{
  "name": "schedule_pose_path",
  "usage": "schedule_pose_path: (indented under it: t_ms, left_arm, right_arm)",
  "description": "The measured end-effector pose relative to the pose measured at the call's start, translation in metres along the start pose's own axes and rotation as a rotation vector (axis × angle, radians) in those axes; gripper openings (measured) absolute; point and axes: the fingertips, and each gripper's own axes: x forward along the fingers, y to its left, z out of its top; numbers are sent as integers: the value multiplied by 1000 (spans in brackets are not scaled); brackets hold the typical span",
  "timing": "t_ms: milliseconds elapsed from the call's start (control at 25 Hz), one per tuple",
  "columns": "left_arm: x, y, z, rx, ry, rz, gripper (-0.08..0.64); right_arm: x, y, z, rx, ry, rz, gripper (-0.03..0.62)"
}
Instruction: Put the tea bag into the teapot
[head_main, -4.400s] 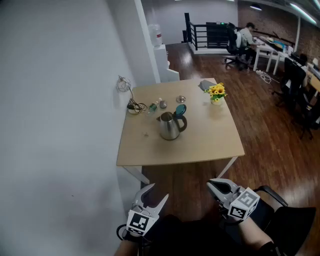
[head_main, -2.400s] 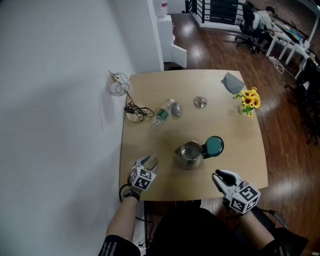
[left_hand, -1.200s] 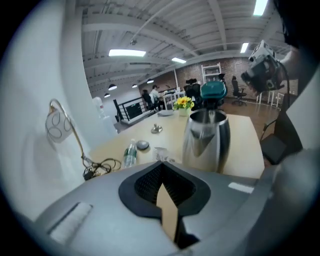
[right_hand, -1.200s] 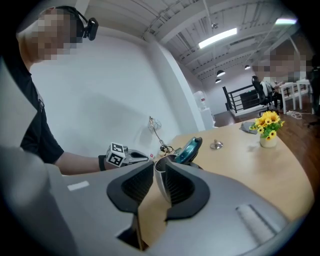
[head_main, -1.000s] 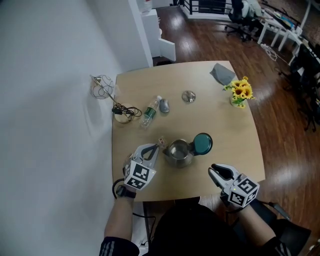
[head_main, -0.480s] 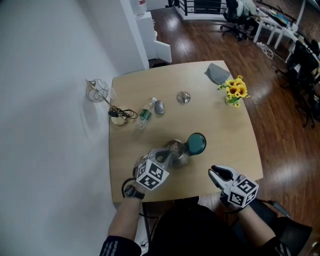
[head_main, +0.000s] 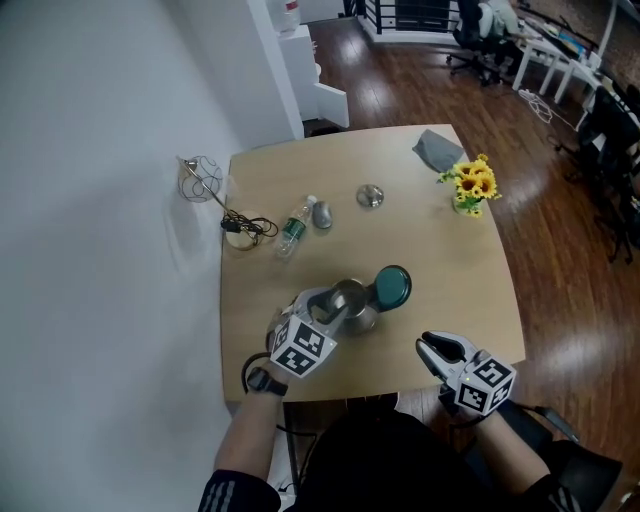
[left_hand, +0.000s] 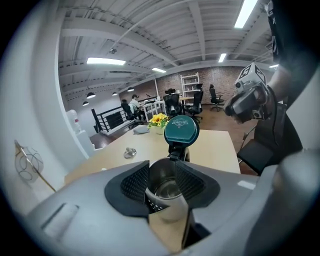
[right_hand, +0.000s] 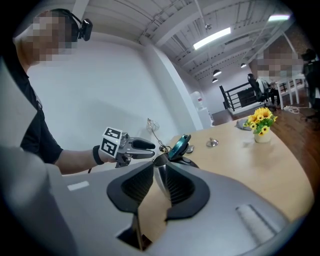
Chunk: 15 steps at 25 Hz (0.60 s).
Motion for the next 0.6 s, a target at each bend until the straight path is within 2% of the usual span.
schedule_pose_path:
  t_ms: [80,280,320,400,440,600]
  left_arm:
    - [-6,2,3,-9,-15,22,177]
    - [-30,-6,29,-13,-112,45,184]
    - [-35,-7,34,-31,-138,45,170]
    - [-44,-8,41,-91,-179,44,75]
    - [-49,-8,43,-114,-188,48,57]
    - [-72,-13,45,-137,-190,82,51]
  right_arm:
    - [0,1,1,-4,-3,10,84]
    - [-2,3,8,-4,-26,36,84]
    - [-2,3,9,-3,-30,44,84]
    - [-3,4,11,-14,-34,57,78]
    - [-5,5,12,-24,-36,60,72]
    - [-13,9,18,-85,-55,76,8]
